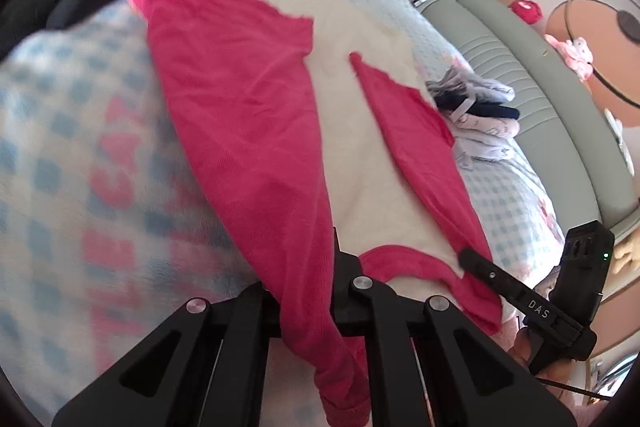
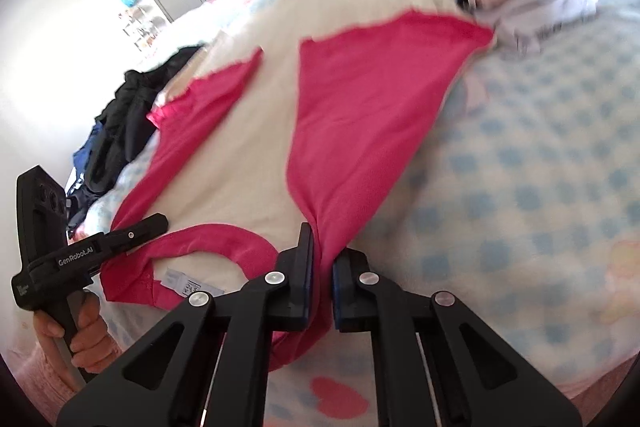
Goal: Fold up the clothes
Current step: 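Grasp the pink hem trim with both grippers, then lift the hem with both grippers and fold it over toward the collar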
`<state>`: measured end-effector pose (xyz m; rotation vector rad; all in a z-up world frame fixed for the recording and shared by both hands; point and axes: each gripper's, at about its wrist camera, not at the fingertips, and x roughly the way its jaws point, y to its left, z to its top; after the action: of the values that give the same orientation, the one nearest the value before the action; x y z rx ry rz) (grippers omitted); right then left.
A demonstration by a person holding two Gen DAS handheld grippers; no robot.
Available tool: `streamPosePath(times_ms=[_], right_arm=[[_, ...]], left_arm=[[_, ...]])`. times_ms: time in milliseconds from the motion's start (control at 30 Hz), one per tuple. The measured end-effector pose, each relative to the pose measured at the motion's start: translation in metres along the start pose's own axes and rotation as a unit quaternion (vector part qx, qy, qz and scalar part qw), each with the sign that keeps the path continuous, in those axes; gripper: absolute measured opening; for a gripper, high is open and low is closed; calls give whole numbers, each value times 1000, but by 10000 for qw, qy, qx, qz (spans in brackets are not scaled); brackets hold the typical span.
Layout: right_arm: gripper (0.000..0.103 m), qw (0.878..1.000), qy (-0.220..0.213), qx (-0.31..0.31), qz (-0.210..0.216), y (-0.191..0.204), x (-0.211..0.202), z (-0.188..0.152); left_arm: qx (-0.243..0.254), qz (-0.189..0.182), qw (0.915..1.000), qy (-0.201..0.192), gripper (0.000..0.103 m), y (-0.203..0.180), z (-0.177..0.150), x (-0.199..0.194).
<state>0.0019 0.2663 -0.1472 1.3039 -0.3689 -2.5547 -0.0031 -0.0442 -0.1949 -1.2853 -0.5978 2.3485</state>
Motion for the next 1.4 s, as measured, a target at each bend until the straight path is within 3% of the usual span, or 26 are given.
streamPosePath(times_ms=[267, 500, 700, 900, 1100, 1400], right_arm=[[6, 9992, -236, -231, 206, 9, -30, 3], [6, 9989, -115, -358, 266, 19, -45, -15], [6, 9989, 48, -224, 401, 18, -60, -36], [6, 9986, 103, -204, 482, 16, -71, -45], [6, 9979, 359, -69, 543, 9, -53, -37], [7, 9968, 151, -192, 766, 8, -63, 0]], left_arm=[[293, -22, 9992, -273, 5, -14, 3, -37], [382, 134, 9992, -24, 5, -12, -23, -54], [252, 43, 9996, 136, 5, -8, -43, -70], [485, 73, 9984, 288, 5, -14, -53, -74], [704, 191, 9966, 384, 5, -19, -51, -68], [589, -253, 9979, 58, 6, -28, -18, -85]])
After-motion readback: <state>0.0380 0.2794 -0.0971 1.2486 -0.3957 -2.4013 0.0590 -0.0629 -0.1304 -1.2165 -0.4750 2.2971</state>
